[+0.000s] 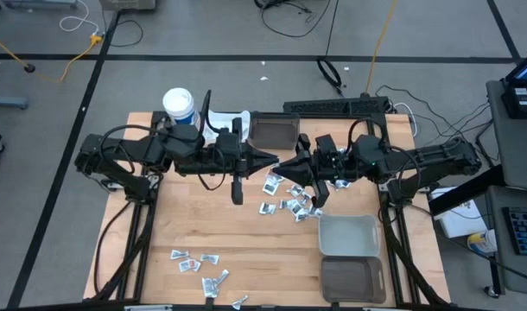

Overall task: Pick & Place First Aid Supplies
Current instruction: Put the orange ointment pack into the gray bin

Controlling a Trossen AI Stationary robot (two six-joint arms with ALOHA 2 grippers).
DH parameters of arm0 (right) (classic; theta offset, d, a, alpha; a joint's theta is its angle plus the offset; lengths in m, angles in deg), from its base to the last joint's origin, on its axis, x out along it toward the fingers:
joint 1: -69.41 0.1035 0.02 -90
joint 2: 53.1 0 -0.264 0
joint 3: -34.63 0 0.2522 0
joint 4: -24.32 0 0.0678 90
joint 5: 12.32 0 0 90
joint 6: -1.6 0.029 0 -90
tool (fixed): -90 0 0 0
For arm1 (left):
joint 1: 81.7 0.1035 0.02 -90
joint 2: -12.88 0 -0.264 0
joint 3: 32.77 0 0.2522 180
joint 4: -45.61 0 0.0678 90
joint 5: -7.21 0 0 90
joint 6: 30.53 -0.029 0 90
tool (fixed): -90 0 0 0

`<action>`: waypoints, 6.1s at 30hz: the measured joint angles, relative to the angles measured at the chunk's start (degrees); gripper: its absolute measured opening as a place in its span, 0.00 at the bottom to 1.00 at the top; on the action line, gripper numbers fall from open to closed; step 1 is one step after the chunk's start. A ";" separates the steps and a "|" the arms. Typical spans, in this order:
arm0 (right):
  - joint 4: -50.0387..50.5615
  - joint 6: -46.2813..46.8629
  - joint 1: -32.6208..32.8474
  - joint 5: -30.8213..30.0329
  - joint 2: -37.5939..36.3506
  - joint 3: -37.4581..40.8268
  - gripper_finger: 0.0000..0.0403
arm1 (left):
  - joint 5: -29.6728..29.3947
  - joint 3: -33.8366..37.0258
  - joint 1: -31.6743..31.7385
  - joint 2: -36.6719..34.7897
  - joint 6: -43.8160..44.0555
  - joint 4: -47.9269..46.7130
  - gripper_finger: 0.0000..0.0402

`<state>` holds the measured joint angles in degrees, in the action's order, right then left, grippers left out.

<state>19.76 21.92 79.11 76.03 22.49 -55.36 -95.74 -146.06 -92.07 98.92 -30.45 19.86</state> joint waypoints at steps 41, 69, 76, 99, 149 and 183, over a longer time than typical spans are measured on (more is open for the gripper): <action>102.75 17.15 9.07 10.56 -11.71 3.71 0.00 | -6.91 0.02 -1.15 -1.47 2.89 -1.33 0.42; 60.41 50.10 15.92 12.43 -7.34 35.39 0.08 | -4.75 0.02 -1.38 -1.47 3.63 -2.00 0.42; 59.17 49.04 15.86 14.11 -7.36 35.39 0.39 | -3.50 0.02 -1.36 -1.47 3.67 -2.95 0.42; 11.75 7.48 8.95 -16.48 -31.03 35.36 0.46 | 1.12 0.00 -1.77 -1.88 10.64 -18.03 0.42; -5.92 -0.44 0.12 -3.91 -22.21 32.46 0.46 | 12.50 0.07 -29.59 24.13 34.33 -69.53 0.42; -5.36 0.39 0.16 -2.72 -22.21 32.46 0.46 | 4.38 25.59 -29.81 25.53 32.63 -49.50 0.42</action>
<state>14.40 22.31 79.28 73.31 0.28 -22.90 -91.36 -120.47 -121.88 124.45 2.18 -29.64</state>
